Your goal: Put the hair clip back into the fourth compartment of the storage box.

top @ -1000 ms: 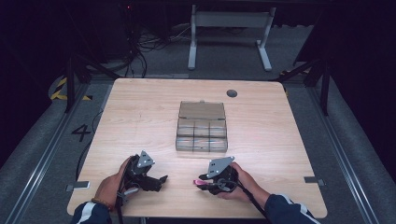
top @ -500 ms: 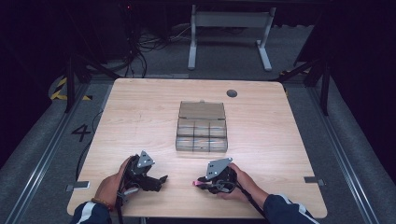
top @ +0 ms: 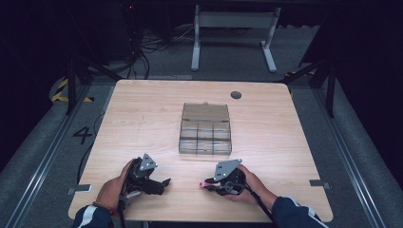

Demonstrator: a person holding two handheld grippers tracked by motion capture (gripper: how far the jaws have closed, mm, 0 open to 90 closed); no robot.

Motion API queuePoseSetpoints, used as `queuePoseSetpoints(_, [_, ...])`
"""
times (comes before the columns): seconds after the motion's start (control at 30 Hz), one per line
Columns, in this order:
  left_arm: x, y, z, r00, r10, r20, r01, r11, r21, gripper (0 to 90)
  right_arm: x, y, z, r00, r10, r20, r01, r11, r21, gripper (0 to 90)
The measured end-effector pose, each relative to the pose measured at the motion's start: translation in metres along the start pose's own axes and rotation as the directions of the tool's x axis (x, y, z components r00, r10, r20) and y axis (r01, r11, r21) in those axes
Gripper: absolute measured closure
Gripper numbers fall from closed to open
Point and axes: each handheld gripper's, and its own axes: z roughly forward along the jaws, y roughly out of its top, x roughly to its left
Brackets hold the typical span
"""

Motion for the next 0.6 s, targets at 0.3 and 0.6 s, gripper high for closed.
queuePoseSetpoints(0.3, [0.0,0.0,0.0,1.0,0.0,0.0,0.0,1.0,0.0,0.1,-0.013,-0.007,-0.019,0.9983,0.042,0.039,-0.041,0.999,-0.032,76.9])
queuePoseSetpoints(0.6, [0.0,0.0,0.0,1.0,0.0,0.0,0.0,1.0,0.0,0.1,-0.023,-0.011,-0.04,0.9944,0.064,0.084,-0.058,0.996,-0.073,76.8])
